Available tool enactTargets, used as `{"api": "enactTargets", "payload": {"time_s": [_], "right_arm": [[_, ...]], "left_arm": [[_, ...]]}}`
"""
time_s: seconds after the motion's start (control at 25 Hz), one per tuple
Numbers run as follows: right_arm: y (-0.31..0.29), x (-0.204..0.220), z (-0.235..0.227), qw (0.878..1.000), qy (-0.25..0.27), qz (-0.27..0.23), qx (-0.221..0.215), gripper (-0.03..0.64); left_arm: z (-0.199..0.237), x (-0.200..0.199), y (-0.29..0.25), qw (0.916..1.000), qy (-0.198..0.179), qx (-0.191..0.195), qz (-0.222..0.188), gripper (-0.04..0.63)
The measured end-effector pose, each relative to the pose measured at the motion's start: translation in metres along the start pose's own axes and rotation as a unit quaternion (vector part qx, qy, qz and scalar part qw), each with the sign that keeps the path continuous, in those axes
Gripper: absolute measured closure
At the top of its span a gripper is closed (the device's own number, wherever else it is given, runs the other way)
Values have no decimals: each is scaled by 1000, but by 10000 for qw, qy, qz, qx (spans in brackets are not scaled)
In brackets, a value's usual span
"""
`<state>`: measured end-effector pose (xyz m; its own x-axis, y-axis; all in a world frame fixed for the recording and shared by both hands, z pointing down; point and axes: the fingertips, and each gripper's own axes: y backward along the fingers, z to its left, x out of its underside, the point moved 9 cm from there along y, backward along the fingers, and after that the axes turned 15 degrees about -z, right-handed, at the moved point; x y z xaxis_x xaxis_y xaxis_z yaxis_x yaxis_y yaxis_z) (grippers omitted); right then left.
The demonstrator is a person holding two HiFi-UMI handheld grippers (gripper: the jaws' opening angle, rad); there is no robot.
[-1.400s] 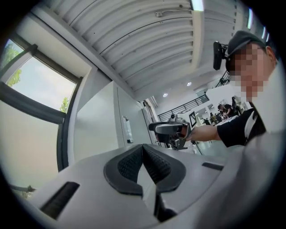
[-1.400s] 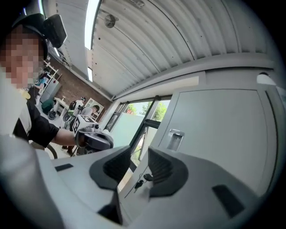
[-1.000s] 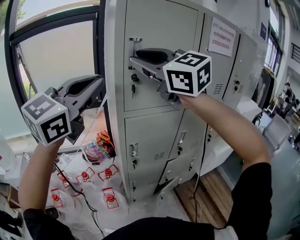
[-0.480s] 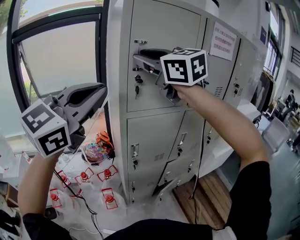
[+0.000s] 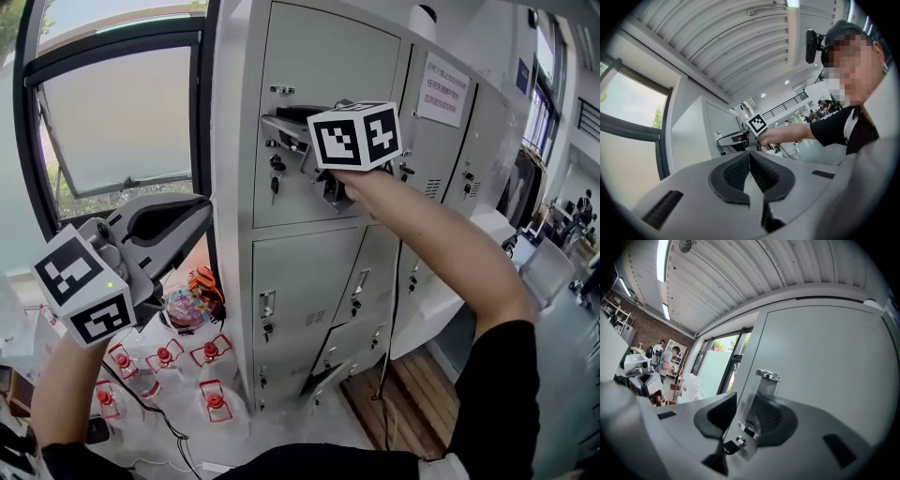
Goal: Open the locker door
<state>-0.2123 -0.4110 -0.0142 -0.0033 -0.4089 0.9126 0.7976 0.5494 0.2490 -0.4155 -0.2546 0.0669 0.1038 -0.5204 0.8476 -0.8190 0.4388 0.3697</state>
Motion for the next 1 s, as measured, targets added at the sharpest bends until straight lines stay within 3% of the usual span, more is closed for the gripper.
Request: {"api": "enactTargets", "payload": {"time_s": [0.24,0.4,1.0], "right_arm": [[-2,1,-1,9997,26,76,236,500],[-3,0,-5,9992,28,160,355,558],[7,-2,-10,9989,-463,-50,3,575]], "left_arm": [[-9,3,0,9999,97,55,-9,578],[-14,2,2,9999,139,79,-55,578],[-25,-3,0,9999,134,43,92,578]]}}
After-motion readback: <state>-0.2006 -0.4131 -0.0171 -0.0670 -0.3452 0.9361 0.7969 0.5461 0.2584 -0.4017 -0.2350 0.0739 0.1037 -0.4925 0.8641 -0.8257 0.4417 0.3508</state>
